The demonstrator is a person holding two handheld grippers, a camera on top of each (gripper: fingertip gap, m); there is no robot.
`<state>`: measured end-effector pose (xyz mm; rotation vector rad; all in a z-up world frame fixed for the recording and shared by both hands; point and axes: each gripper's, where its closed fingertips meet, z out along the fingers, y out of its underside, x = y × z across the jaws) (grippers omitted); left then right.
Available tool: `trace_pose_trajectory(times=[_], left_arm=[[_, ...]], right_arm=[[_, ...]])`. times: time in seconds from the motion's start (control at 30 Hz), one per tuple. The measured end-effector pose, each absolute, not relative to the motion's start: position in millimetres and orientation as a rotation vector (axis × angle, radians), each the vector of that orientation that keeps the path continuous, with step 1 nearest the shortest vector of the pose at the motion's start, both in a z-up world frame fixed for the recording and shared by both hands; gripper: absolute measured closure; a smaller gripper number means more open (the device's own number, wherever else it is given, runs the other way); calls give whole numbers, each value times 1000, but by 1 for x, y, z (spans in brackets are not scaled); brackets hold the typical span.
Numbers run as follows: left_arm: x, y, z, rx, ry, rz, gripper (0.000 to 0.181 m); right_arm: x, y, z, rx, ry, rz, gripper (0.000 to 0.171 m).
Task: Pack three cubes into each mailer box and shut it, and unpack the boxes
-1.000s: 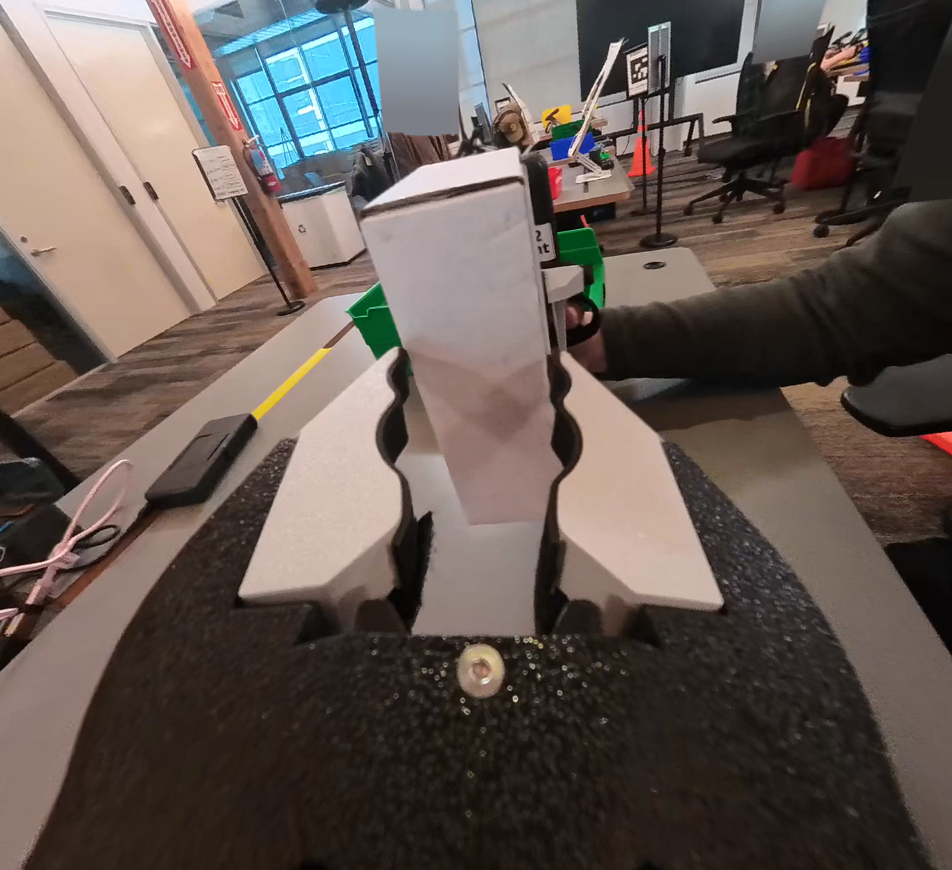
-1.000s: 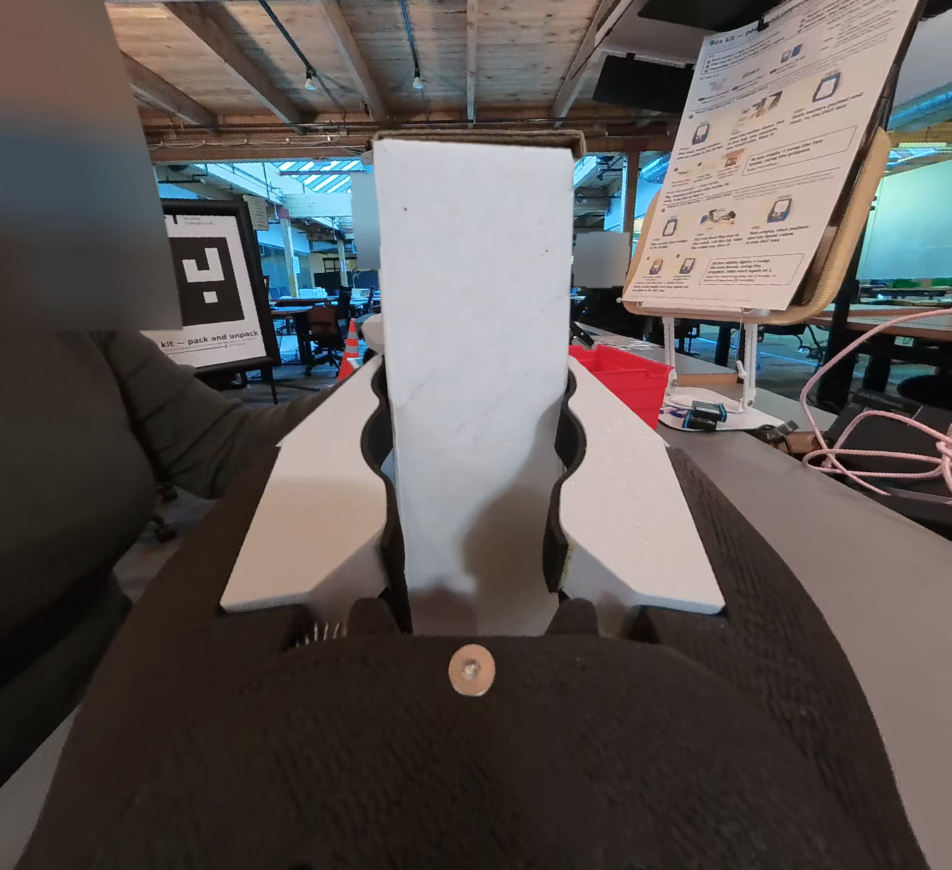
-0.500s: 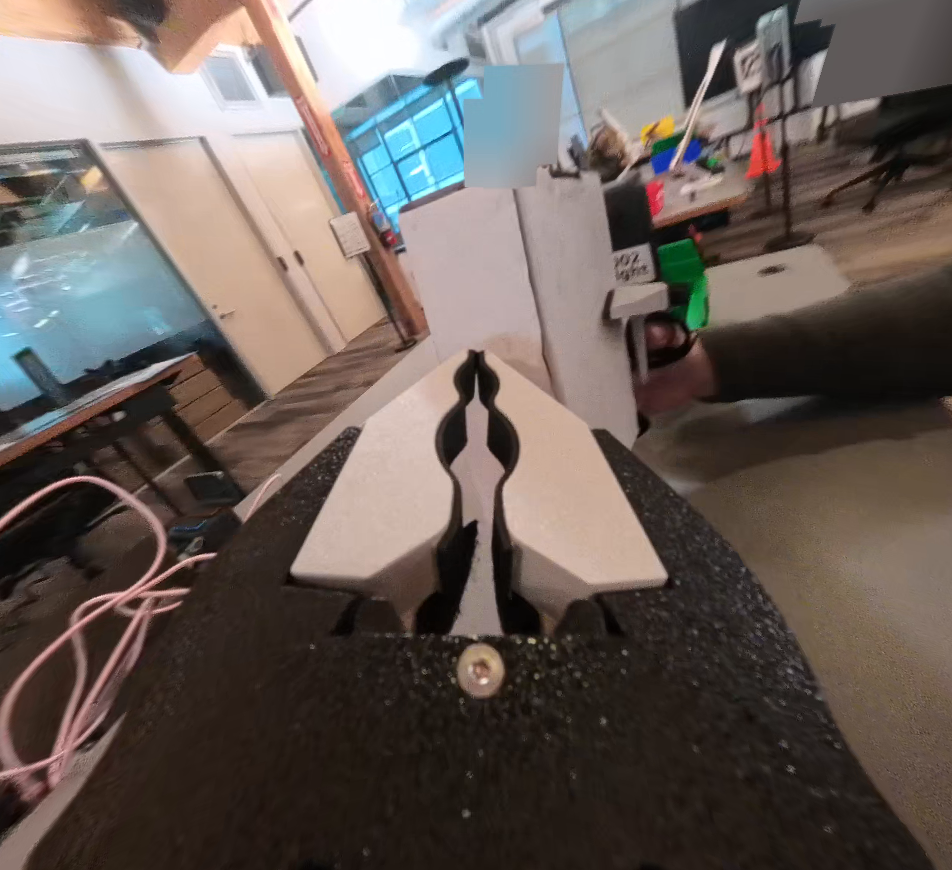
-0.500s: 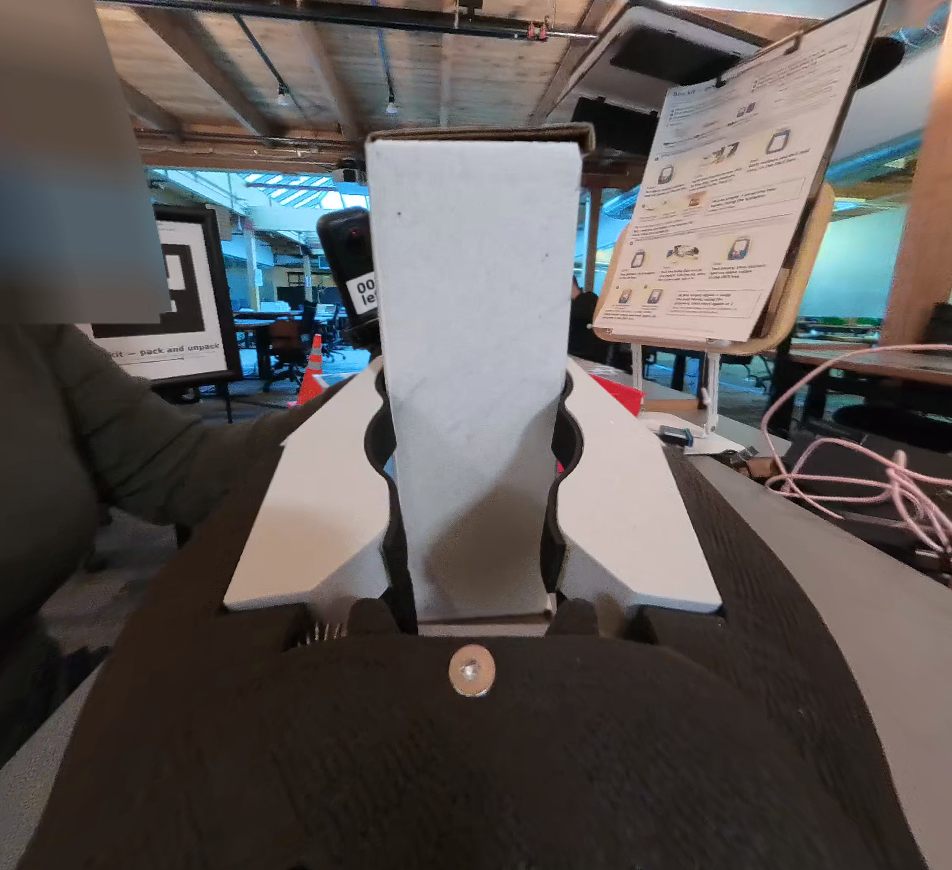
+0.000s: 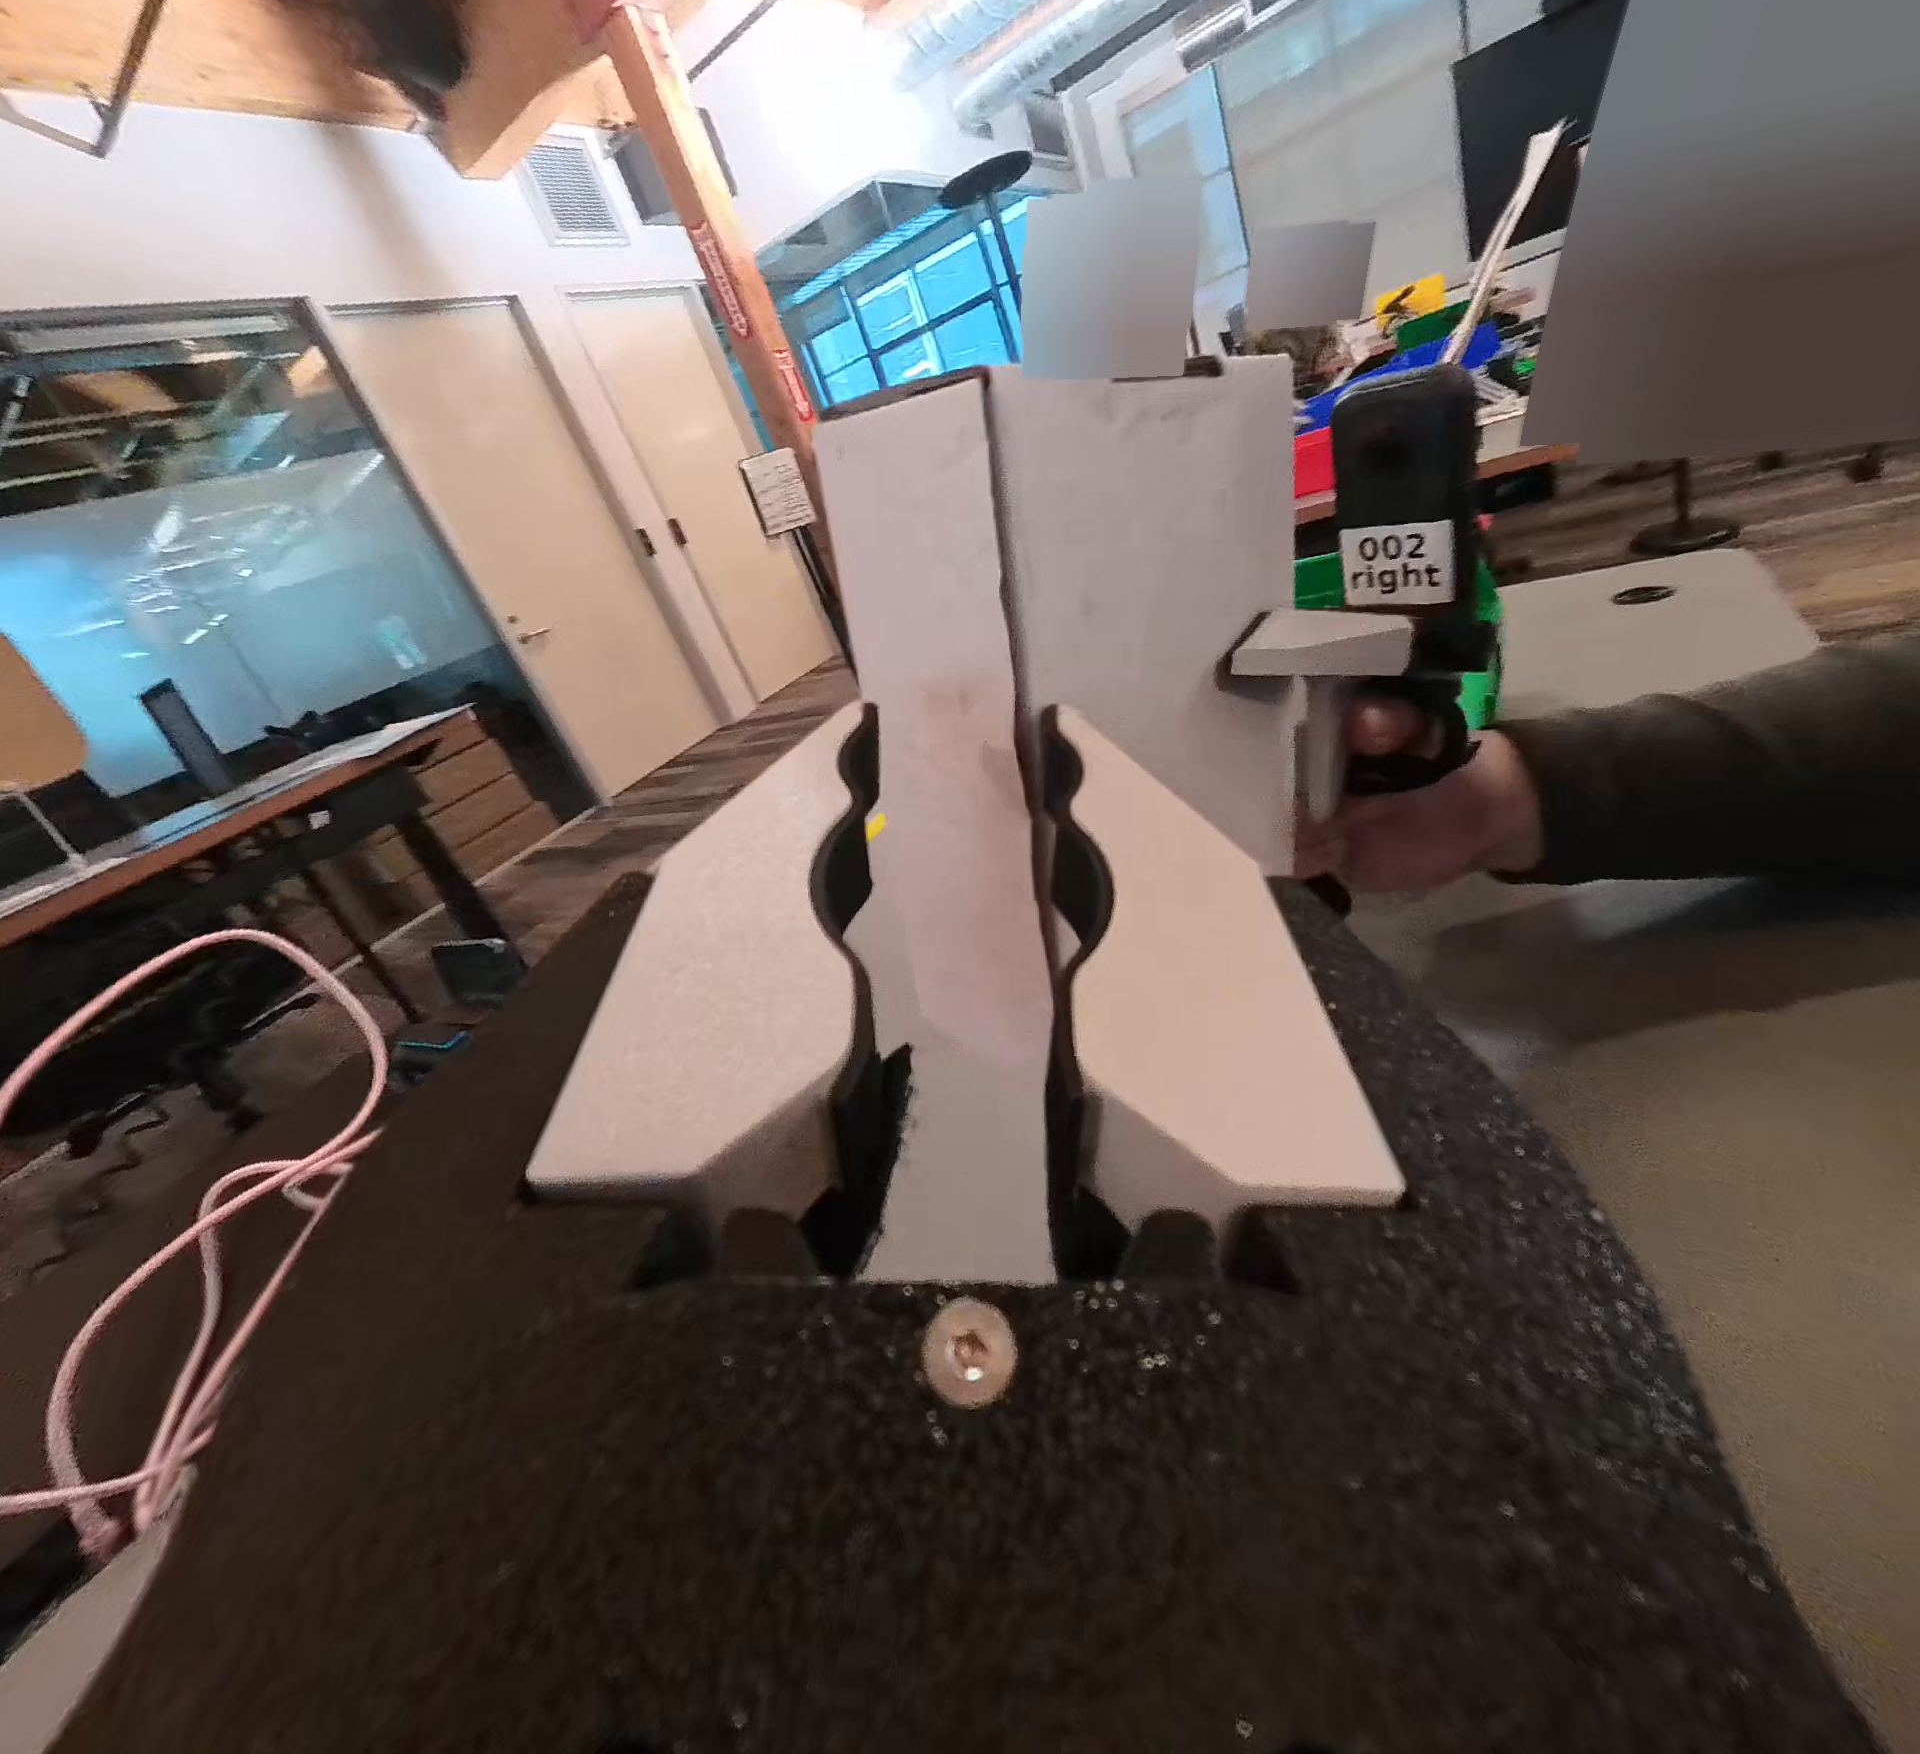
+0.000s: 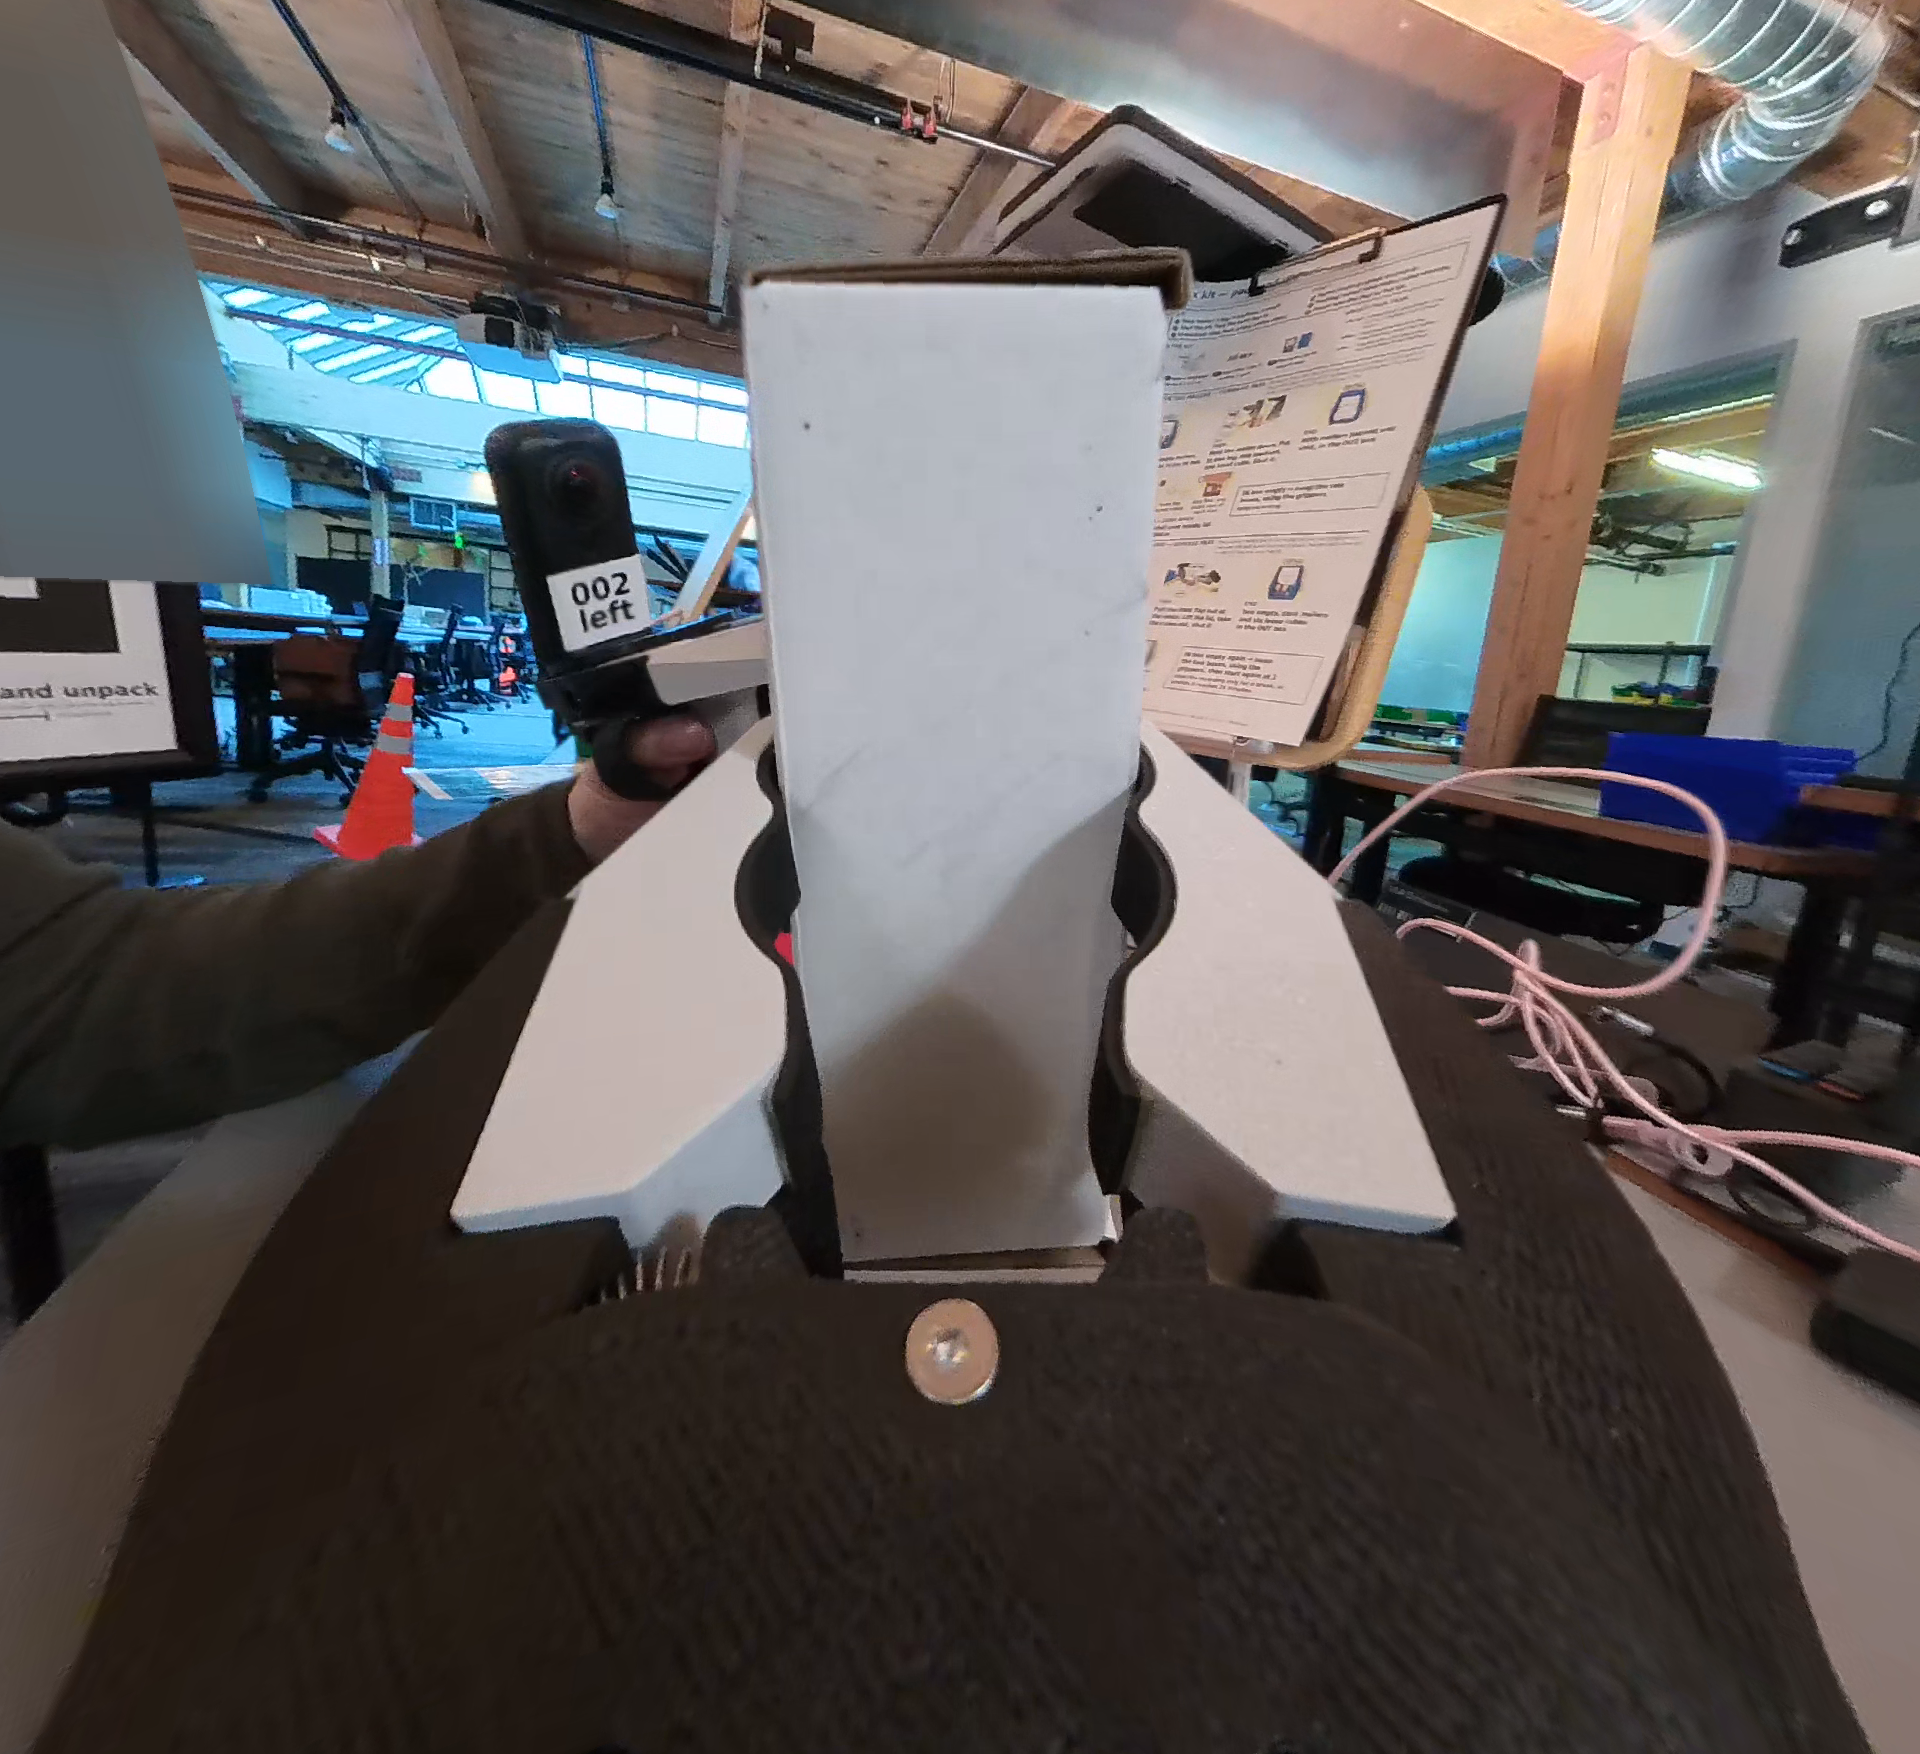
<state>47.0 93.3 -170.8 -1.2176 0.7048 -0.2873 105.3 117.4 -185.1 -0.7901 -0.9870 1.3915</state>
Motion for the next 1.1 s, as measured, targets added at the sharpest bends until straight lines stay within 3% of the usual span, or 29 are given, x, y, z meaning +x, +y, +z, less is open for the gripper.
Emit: trace_pose_trajectory(times=[0.57,0.8,1.1], left_arm=[[40,107,-178,-1286,640,-210,162],[31,115,-180,-1330,586,-119,147],[39,110,-177,-1303,603,-227,163]], right_arm=[[102,125,-189,-818,-972,1258,111],[101,129,-193,-844,-984,1287,112],[102,124,-196,-838,-1028,1358,112]])
